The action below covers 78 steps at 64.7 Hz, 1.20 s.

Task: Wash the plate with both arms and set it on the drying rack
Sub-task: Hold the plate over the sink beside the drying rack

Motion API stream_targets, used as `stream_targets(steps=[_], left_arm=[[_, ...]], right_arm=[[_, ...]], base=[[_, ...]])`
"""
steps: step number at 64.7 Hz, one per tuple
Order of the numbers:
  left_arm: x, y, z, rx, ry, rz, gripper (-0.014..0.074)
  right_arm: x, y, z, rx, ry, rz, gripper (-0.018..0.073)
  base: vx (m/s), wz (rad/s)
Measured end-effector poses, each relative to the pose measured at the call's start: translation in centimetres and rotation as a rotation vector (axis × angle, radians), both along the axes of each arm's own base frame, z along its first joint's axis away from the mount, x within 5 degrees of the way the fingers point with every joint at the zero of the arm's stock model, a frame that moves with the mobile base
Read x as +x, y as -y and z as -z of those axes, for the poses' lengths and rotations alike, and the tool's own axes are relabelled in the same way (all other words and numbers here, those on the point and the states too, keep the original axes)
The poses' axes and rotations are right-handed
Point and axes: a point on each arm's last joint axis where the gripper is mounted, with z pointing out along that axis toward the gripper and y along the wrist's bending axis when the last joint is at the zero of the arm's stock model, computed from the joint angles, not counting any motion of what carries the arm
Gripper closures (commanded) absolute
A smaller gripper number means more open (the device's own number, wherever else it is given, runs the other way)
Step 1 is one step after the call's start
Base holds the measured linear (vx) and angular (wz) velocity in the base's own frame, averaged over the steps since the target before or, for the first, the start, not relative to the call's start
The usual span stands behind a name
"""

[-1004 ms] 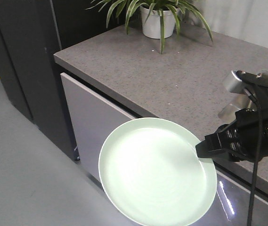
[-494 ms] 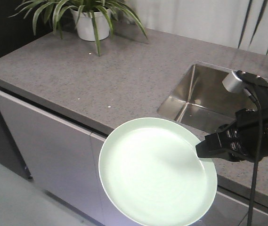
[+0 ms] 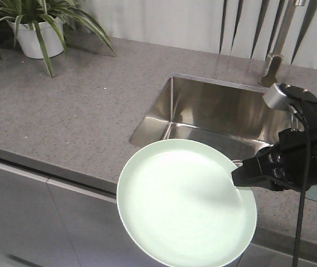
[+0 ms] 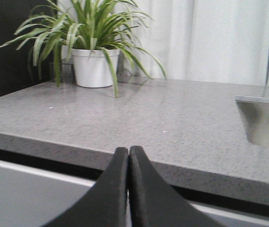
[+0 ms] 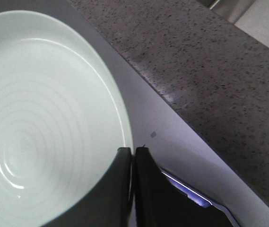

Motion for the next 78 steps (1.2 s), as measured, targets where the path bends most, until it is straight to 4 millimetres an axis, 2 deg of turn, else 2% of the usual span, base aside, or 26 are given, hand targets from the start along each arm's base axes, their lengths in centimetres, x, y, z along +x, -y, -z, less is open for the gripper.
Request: stream_targets(steps=[78], left_arm=[[0.0, 0.0, 0.0, 0.0, 0.0, 0.0, 0.0603]], right_arm=[[0.0, 0.0, 0.0, 0.0, 0.0, 0.0, 0.0567]], base=[[0.08, -0.24]])
